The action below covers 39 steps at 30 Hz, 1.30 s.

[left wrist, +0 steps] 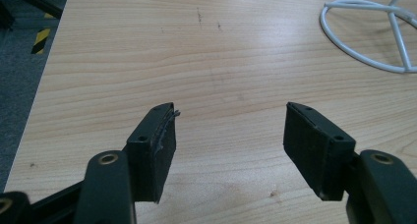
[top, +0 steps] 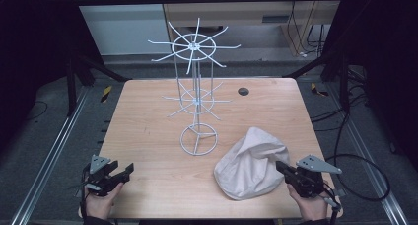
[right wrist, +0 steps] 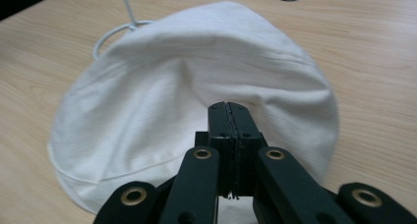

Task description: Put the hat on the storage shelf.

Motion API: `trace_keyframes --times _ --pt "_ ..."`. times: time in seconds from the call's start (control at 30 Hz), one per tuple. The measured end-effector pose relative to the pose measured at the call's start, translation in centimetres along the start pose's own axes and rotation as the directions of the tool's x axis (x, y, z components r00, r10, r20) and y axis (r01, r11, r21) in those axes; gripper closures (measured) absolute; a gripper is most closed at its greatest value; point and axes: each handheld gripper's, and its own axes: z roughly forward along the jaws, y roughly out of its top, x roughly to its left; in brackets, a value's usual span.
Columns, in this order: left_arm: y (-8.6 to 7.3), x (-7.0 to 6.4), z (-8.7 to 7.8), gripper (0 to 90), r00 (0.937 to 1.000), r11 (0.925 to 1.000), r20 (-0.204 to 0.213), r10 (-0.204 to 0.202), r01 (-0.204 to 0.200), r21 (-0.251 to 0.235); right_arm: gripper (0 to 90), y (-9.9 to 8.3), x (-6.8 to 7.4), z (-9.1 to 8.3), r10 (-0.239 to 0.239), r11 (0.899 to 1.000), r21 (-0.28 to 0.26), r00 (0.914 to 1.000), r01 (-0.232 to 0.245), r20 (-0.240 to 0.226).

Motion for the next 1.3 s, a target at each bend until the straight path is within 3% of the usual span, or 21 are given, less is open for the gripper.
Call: trace_keyframes --times 0.23,0.43,0.7,0.93,1.13,1.3 --pt "0.1 0.0 0.1 36.5 0.9999 0.9999 -0.008 0.012 -0.012 0.000 90.0 1.0 1.5 0.2 -0.015 1.000 -0.014 0.9984 0.014 -0.055" --pt "0.1 -0.1 0.1 35.1 0.9996 0.9997 -0.017 0.022 -0.022 -0.006 90.0 2.2 3.6 1.7 -0.042 0.999 -0.018 0.9931 0.041 -0.109" --pt "0.0 -0.1 0.3 34.2 0.9994 0.9997 -0.022 0.026 -0.026 0.002 90.0 2.8 5.4 3.1 -0.065 0.998 -0.007 0.9872 0.064 -0.145" --pt "0.1 0.0 0.3 33.6 0.9992 0.9996 -0.028 0.029 -0.028 0.005 90.0 3.1 7.0 5.0 -0.087 0.995 0.024 0.9818 0.093 -0.168" --pt "0.0 0.0 0.4 33.2 0.9991 0.9994 -0.030 0.031 -0.031 0.013 90.0 3.4 8.9 6.9 -0.123 0.989 0.055 0.9702 0.137 -0.209" --pt "0.0 -0.1 0.4 33.1 0.9988 0.9993 -0.033 0.036 -0.036 0.014 90.0 3.3 10.0 8.2 -0.137 0.984 0.085 0.9654 0.160 -0.222"
